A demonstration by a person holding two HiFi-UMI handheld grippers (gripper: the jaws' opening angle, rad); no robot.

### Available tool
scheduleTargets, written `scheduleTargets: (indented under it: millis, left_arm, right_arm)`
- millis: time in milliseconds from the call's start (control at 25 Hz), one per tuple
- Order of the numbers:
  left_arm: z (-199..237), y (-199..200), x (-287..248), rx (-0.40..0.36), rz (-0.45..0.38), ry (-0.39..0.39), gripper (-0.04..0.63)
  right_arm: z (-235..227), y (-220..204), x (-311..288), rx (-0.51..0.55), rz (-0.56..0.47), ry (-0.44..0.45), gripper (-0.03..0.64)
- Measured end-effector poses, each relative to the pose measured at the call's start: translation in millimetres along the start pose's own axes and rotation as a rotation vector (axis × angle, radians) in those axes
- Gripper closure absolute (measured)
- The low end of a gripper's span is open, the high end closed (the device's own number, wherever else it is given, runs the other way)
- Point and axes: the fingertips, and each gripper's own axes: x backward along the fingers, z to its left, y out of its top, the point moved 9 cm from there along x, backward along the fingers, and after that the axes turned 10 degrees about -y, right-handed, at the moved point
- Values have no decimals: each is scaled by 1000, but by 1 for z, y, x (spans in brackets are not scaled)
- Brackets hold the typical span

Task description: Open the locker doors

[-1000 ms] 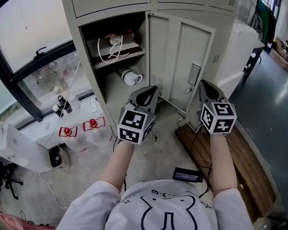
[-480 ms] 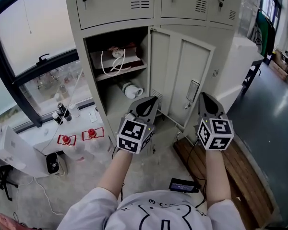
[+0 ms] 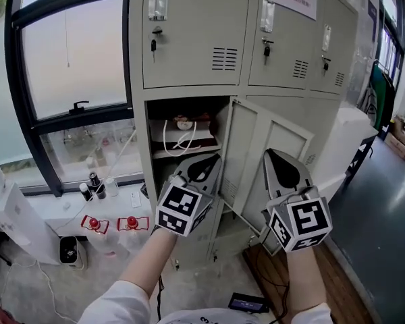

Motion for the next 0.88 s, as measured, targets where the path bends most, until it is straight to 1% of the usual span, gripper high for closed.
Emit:
scheduleTargets:
  millis: [120, 320, 520, 600, 760, 880]
  left_arm:
    - [20, 31, 1, -46, -24, 17, 580]
    - [52, 72, 4, -113, -56, 56, 580]
    - [77, 99, 8, -115, -103, 84, 580]
    - [88, 112, 13, -127, -109, 97, 580]
    - [105, 139, 22, -156, -117, 115, 580]
    - [119, 164, 30, -180, -125, 148, 580]
  right_arm:
    - [10, 24, -27, 33, -31, 55, 606]
    - [23, 55, -68, 17, -88, 135, 606]
    - [27, 75, -103, -93, -123, 184, 606]
    - [31, 86, -119, -92, -144, 198, 606]
    - [39, 111, -148, -57, -188, 228, 606]
    - [47, 130, -172, -48, -214, 251, 606]
